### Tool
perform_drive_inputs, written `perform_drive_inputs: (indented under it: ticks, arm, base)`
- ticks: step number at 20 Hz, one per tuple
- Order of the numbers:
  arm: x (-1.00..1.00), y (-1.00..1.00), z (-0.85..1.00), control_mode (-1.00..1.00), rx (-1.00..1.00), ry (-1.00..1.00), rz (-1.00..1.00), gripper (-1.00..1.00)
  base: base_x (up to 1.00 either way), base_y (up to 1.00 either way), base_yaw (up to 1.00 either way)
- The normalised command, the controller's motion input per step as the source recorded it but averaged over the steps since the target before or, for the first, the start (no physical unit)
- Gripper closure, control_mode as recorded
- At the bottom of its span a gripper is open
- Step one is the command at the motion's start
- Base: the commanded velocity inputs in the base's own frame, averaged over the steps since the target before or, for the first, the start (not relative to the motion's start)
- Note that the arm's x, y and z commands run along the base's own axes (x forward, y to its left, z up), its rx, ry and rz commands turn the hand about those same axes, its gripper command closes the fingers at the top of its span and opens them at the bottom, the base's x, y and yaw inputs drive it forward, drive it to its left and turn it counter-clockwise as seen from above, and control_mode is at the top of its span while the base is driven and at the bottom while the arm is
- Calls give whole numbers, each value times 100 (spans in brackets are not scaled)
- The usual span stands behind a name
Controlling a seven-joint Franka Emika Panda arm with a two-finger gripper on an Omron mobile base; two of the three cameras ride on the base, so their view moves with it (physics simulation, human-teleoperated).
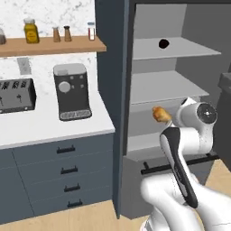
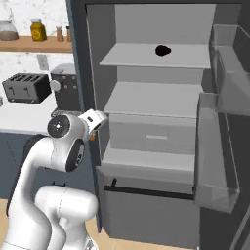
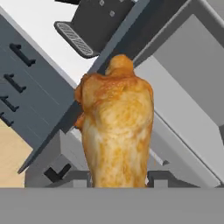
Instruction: Place one avocado and one chicken drumstick in each tupperware on the nearby counter, to pack two identical lunches.
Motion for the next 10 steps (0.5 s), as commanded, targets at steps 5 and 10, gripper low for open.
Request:
perform_drive_inputs:
  ticks: [5, 10]
  arm:
    - [0, 0, 0, 100, 0, 0, 0, 100]
    - [0, 0, 0, 100, 0, 0, 0, 100]
  base:
    - [-11, 100, 25]
    - [19, 100, 22]
